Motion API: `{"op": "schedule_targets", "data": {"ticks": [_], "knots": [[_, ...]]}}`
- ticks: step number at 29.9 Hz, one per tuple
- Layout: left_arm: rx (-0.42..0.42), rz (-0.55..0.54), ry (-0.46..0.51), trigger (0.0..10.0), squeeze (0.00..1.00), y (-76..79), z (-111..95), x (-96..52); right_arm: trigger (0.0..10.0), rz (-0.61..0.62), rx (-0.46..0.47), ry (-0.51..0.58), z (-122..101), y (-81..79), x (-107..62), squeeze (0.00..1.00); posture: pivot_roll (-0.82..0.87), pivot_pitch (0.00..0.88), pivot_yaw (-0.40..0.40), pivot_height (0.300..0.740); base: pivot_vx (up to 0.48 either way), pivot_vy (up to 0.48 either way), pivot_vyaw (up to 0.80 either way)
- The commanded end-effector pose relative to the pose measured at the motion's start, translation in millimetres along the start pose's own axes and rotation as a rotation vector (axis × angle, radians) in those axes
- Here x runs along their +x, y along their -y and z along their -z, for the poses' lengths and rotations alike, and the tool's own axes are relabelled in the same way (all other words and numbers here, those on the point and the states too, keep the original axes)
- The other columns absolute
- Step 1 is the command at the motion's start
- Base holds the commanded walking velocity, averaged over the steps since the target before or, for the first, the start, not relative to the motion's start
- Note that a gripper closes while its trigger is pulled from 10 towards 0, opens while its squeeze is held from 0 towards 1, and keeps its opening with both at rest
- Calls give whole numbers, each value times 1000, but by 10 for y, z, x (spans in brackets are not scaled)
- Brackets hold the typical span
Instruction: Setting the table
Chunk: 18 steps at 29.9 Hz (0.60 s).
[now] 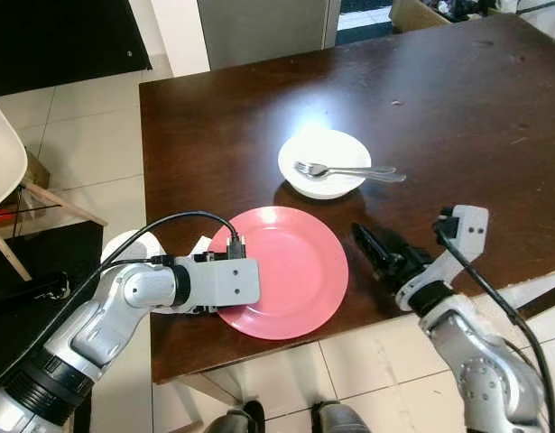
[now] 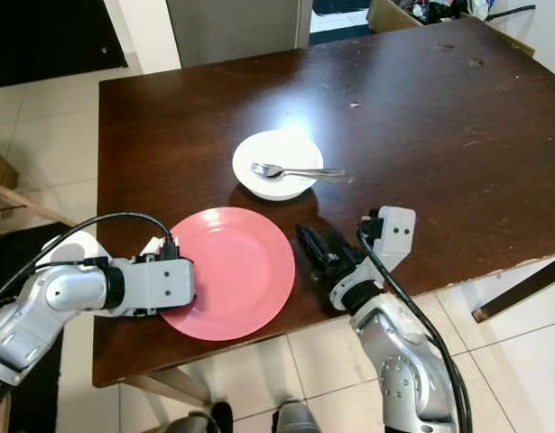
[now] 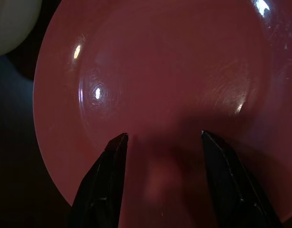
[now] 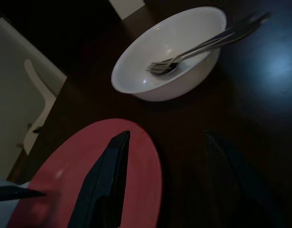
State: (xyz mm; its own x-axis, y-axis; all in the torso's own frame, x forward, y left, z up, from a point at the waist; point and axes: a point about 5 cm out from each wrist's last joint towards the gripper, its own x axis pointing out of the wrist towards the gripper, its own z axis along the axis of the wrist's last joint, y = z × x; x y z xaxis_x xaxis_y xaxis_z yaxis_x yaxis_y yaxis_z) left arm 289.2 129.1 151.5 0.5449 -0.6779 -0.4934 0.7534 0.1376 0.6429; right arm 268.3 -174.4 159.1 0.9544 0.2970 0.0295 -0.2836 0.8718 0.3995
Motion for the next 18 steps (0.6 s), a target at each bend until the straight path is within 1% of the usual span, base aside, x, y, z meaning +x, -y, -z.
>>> {"op": "schedule_targets", "data": {"ticks": [1, 3, 5, 9, 11, 13, 14, 18], "knots": [[-37, 31, -18, 10000, 0, 45, 58, 6, 10000, 13, -2, 13, -29, 16, -33, 0, -220, 138, 123, 740, 0, 0, 0], [-9, 76, -56, 10000, 0, 134, 135, 12, 10000, 28, 7, 19, -29, 40, -50, 0, -224, 149, 128, 740, 0, 0, 0], [-5, 88, -69, 10000, 0, 158, 168, 11, 10000, 31, 7, 17, -22, 46, -57, 0, -224, 149, 128, 740, 0, 0, 0], [-7, 78, -82, 10000, 0, 137, 188, 0, 10000, 33, 10, 15, -13, 45, -68, 0, -219, 159, 128, 740, 0, 0, 0], [8, 83, -94, 10000, 0, 130, 204, -18, 10000, 35, 15, 13, -5, 44, -68, 0, -216, 161, 127, 740, 0, 0, 0], [22, 98, -109, 10000, 0, 150, 232, -36, 10000, 35, 28, 12, 6, 45, -61, 0, -213, 162, 128, 740, 0, 0, 0], [20, 107, -117, 10000, 0, 176, 254, -44, 10000, 28, 52, 11, 23, 38, -46, 0, -211, 162, 129, 740, 0, 0, 0], [20, 111, -123, 10000, 0, 191, 265, -49, 10000, 23, 77, 10, 40, 34, -35, 0, -211, 162, 129, 740, 0, 0, 0]]}}
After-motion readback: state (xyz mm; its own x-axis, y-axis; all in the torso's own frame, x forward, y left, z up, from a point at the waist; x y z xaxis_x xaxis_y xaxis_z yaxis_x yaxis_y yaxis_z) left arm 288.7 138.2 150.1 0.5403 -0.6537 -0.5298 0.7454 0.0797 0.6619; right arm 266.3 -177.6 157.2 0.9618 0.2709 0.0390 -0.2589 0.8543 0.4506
